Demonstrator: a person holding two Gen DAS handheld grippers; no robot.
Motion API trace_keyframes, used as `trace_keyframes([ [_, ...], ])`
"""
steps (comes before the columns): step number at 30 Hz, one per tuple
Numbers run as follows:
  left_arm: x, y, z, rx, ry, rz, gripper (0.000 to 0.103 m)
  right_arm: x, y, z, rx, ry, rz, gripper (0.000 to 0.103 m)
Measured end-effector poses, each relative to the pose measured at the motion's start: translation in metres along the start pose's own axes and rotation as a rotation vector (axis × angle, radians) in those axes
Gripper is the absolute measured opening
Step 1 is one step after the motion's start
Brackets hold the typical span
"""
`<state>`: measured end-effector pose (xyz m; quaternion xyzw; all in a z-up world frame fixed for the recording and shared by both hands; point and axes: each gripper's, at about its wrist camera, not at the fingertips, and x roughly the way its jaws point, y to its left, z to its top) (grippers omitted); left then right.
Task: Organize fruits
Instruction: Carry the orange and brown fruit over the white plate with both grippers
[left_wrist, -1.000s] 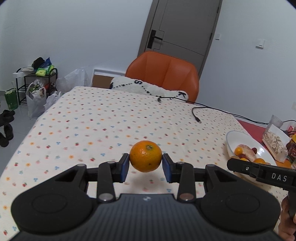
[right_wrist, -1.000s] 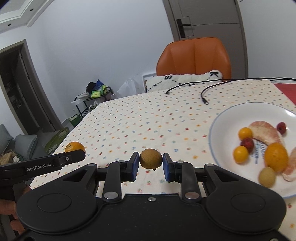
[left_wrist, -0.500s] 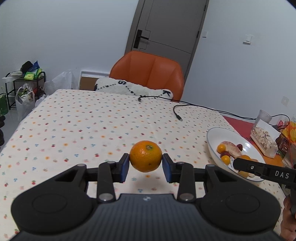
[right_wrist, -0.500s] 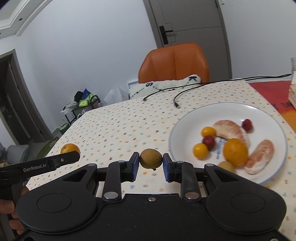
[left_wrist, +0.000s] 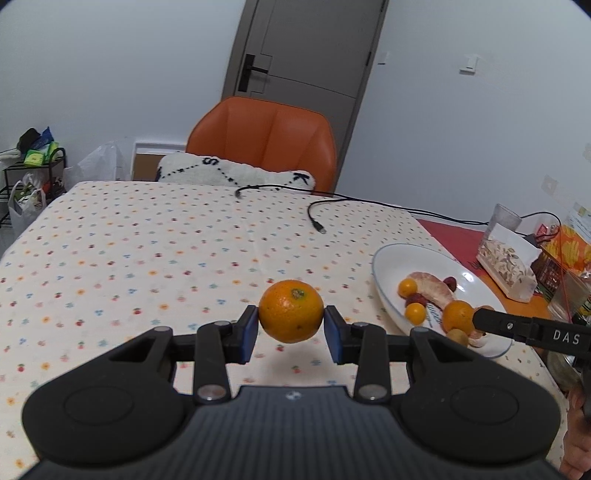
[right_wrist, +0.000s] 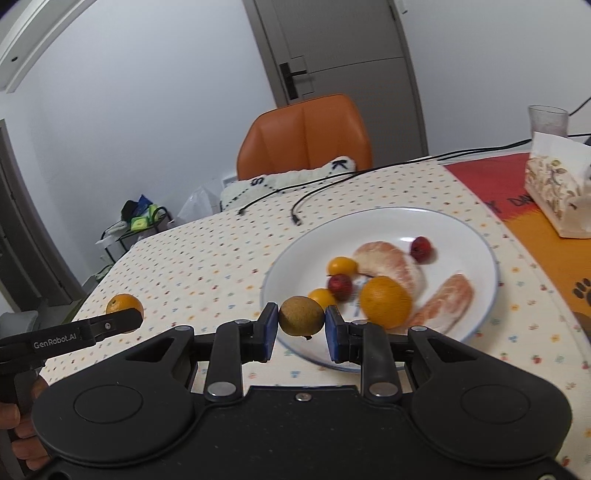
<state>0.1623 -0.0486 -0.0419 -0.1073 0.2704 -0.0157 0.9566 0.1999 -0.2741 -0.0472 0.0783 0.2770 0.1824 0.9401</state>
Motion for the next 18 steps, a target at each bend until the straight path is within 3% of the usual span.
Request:
trace_keyframes([
  [18,0.027,-0.052,0.005,0.061,0.026,-0.072,0.037,-0.018,-0.045,0.007,0.049,-0.036,-0.061,0.026],
])
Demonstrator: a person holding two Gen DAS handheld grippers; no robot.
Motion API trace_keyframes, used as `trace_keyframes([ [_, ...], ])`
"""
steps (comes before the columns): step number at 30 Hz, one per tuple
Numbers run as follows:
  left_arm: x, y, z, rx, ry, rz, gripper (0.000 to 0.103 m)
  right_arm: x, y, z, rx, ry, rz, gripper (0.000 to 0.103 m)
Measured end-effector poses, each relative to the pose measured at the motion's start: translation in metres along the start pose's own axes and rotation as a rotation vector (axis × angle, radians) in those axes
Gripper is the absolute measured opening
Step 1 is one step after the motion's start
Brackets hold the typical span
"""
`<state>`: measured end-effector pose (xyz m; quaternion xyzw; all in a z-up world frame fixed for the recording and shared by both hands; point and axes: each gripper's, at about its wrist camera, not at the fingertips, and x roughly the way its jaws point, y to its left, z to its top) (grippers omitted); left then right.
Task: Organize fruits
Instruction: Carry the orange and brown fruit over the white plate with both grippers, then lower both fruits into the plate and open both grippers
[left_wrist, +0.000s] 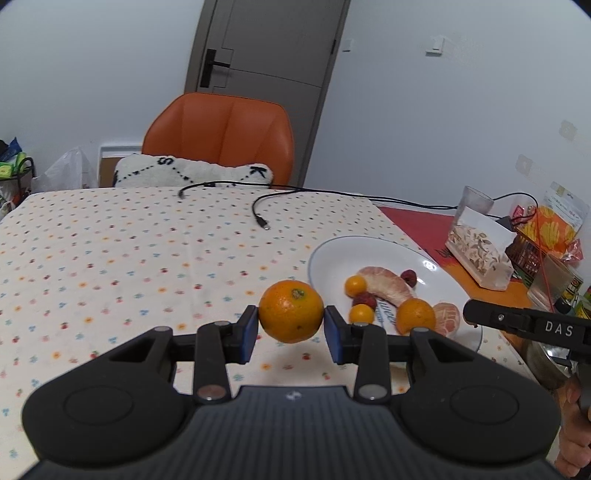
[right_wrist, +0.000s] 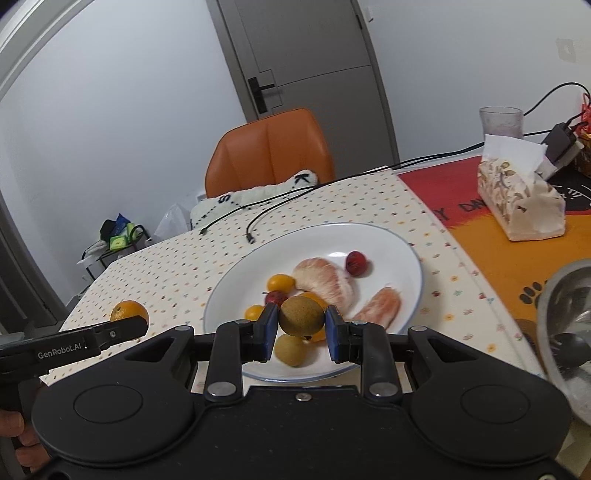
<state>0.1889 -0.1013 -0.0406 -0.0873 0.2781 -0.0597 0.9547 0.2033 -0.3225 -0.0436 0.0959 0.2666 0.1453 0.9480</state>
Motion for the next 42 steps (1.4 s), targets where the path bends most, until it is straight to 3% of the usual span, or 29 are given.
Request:
trace_keyframes([
  [30,0.054,-0.055,0.007,0.095,0.075,-0.042,0.037,0.036,-0.04,0.017,0.048,-0.007,0.015,0.026],
  [42,0.031,-0.036,0.015,0.06,0.041,0.007,0.053,0.042,-0.041,0.025,0.046,-0.021,-0.009,0.026],
])
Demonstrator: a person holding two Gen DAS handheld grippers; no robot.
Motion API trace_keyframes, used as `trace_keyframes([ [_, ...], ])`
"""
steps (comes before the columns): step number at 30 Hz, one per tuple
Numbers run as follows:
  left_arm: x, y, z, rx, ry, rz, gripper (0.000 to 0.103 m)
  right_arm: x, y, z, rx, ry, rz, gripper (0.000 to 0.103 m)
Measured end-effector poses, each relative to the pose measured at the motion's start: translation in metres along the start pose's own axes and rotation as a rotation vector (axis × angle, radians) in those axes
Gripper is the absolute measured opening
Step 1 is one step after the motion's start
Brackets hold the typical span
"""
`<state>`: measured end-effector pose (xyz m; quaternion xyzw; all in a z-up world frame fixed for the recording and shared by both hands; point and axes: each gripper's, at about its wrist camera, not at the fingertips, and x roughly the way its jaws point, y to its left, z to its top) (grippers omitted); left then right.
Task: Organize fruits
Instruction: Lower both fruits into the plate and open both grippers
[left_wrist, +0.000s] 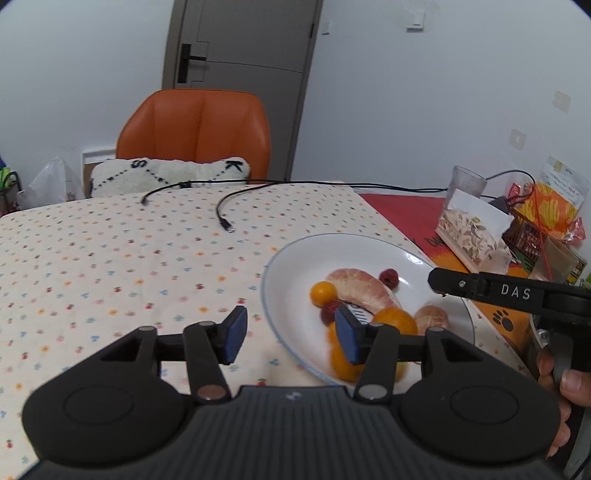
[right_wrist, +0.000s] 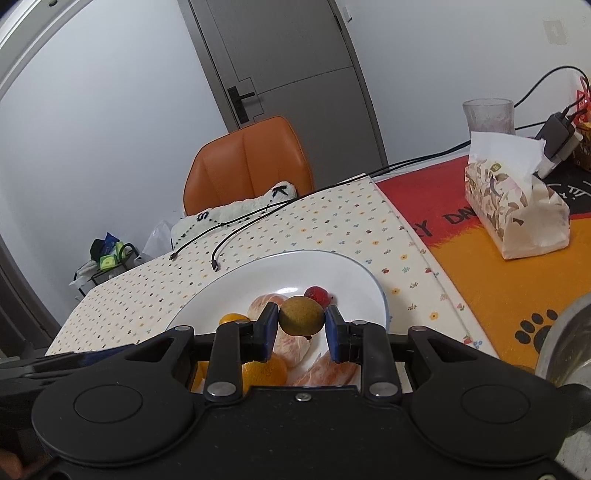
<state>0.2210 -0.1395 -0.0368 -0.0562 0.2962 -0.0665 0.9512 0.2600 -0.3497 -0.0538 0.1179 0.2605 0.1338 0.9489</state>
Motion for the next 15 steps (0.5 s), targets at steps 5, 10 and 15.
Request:
trace_keyframes([
  [5,-0.009,0.014,-0.002,-0.022,-0.005,0.039,0.059,0.003,0.002,0.005,-0.004,-0.006,-0.013,0.03],
  [10,-0.019,0.025,-0.004,-0.04,-0.014,0.071,0.066,-0.001,0.003,0.005,0.01,-0.015,-0.012,0.031],
  [15,-0.03,0.032,-0.008,-0.053,-0.034,0.097,0.077,-0.008,0.008,-0.002,0.015,-0.008,-0.002,0.033],
])
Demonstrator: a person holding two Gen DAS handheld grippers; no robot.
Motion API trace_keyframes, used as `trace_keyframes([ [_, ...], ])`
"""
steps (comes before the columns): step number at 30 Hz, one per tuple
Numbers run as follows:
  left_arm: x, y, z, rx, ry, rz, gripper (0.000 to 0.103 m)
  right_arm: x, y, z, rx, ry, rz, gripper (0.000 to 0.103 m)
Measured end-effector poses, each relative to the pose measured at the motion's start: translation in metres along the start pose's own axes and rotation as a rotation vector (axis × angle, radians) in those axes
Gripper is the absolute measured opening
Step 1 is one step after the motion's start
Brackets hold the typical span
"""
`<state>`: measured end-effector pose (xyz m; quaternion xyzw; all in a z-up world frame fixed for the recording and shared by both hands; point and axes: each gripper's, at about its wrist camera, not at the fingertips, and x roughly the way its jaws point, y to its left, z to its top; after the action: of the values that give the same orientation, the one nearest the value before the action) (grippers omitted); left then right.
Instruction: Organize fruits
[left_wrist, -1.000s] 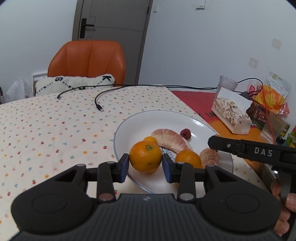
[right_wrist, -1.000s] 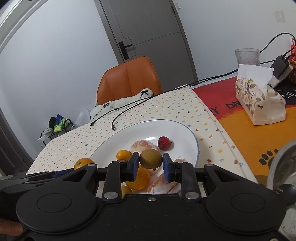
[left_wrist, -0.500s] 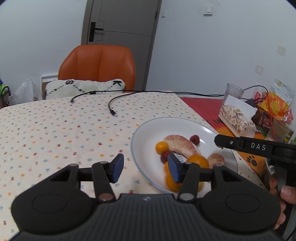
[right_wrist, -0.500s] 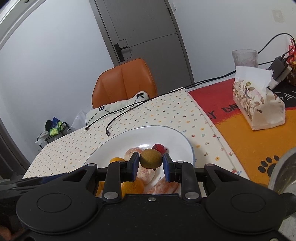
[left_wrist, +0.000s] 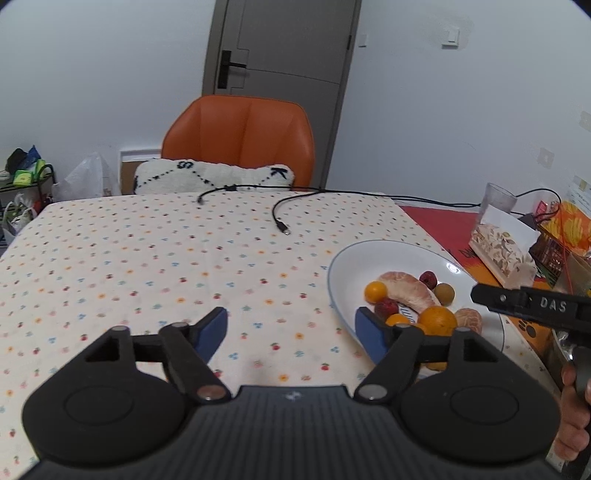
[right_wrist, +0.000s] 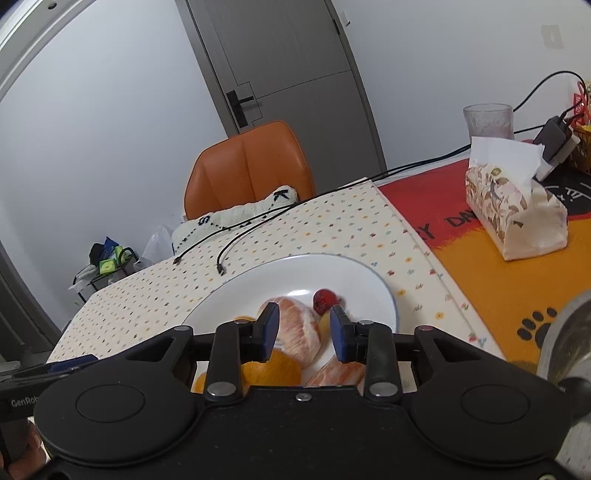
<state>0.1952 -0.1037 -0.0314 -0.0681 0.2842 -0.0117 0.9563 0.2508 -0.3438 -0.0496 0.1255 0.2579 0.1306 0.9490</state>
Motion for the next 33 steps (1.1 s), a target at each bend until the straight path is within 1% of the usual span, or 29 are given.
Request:
trace_keyframes([
  [2,-0.005,0.003,-0.001,-0.007,-0.004,0.009,0.079,-0.002,0.001,-0.004,0.004,0.005,0.002,0.037],
  [6,-0.016,0.009,-0.003,-0.013,-0.009,0.017,0.083,-0.009,0.006,-0.01,0.012,0.01,0.006,0.042],
  [8,-0.022,0.013,-0.005,-0.014,-0.017,0.018,0.085,-0.014,0.009,-0.012,0.011,0.009,0.007,0.048],
  [12,-0.034,0.021,-0.007,-0.018,-0.029,0.035,0.089,-0.025,0.017,-0.015,-0.001,-0.001,0.006,0.053],
  [14,-0.041,0.025,-0.008,-0.026,-0.041,0.043,0.091,-0.03,0.021,-0.017,-0.001,-0.003,0.009,0.061],
  [18,-0.052,0.033,-0.011,-0.036,-0.043,0.056,0.092,-0.038,0.031,-0.021,-0.02,-0.004,0.014,0.067],
  [20,-0.057,0.036,-0.012,-0.037,-0.043,0.071,0.093,-0.043,0.037,-0.023,-0.029,-0.008,0.022,0.074],
  [22,-0.063,0.039,-0.012,-0.038,-0.043,0.079,0.093,-0.047,0.041,-0.024,-0.037,-0.013,0.031,0.077],
  [26,-0.073,0.046,-0.012,-0.045,-0.037,0.087,0.094,-0.055,0.051,-0.025,-0.051,-0.02,0.049,0.086],
  [28,-0.079,0.048,-0.012,-0.044,-0.034,0.087,0.094,-0.059,0.055,-0.025,-0.058,-0.023,0.06,0.088],
  [32,-0.091,0.053,-0.013,-0.041,-0.042,0.099,0.097,-0.067,0.061,-0.025,-0.063,-0.026,0.077,0.097],
  [33,-0.094,0.055,-0.013,-0.042,-0.043,0.103,0.098,-0.069,0.063,-0.026,-0.064,-0.028,0.08,0.097],
])
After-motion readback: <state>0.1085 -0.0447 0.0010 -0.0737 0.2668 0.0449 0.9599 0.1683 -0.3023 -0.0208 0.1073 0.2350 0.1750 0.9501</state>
